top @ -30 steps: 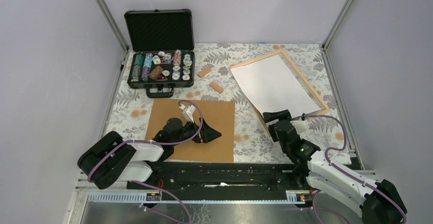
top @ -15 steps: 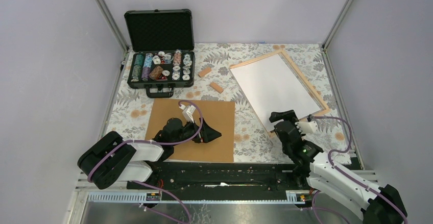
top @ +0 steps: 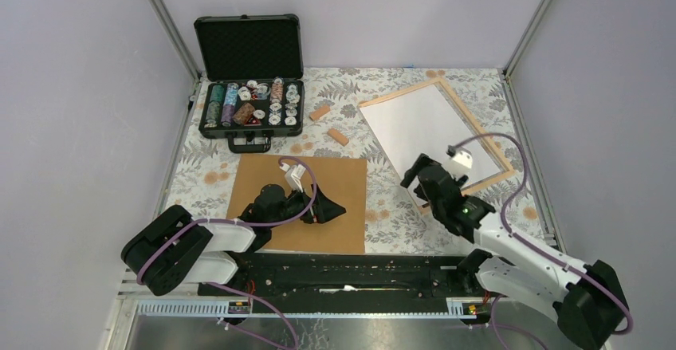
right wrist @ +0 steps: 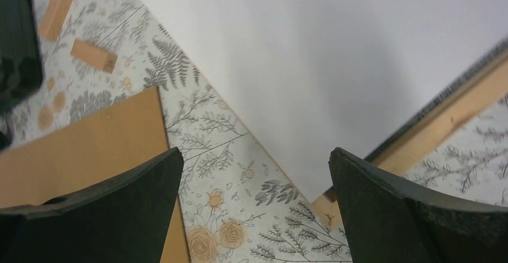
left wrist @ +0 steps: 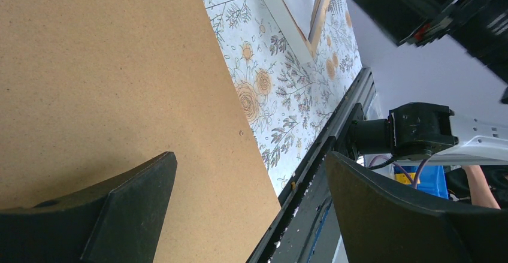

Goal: Put the photo into the frame

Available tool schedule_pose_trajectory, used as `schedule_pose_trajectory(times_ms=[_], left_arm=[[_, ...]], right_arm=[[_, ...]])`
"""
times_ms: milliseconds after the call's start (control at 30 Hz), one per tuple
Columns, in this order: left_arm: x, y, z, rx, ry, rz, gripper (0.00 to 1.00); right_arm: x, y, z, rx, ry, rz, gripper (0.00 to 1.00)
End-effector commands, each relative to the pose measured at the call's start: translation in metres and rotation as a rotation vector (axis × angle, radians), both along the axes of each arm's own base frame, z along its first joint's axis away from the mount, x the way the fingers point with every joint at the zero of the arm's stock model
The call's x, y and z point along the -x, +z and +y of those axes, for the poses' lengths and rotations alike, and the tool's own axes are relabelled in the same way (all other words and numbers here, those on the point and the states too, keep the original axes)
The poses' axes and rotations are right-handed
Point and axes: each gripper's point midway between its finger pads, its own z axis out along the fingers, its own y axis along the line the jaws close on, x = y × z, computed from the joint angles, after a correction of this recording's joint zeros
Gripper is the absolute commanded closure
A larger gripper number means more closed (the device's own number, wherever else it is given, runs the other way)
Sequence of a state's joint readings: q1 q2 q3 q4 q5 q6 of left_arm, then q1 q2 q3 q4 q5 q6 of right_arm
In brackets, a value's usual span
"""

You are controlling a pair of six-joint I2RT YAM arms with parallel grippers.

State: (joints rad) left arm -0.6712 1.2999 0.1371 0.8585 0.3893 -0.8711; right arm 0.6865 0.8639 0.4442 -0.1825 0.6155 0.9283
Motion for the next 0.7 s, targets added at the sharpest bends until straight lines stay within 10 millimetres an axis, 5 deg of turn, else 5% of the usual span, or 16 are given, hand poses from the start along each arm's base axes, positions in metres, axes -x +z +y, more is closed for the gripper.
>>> schedule_pose_trajectory(times_ms=[0,167,367,667], left_arm=[[-0.004,0.01,-0.005,0.02,-0.014,-0.045,0.01],[-0.004,0.009,-0.005,0.016,-0.011,-0.042,0.01],[-0.005,0.008,-0.005,0.011,-0.01,-0.036,0.01],[-0.006,0.007,-0.007,0.007,-0.013,-0.031,0.01]], right_arm=[[-0.005,0.017,0.01,0.256,0.24,0.08,0.0],[-0.021,0.009,0.011,0.351,0.399,0.244,0.02],[-0.035,-0.003,0.007,0.412,0.489,0.403,0.17],[-0.013,-0.025,0.002,0.438,0.547,0.578,0.3]])
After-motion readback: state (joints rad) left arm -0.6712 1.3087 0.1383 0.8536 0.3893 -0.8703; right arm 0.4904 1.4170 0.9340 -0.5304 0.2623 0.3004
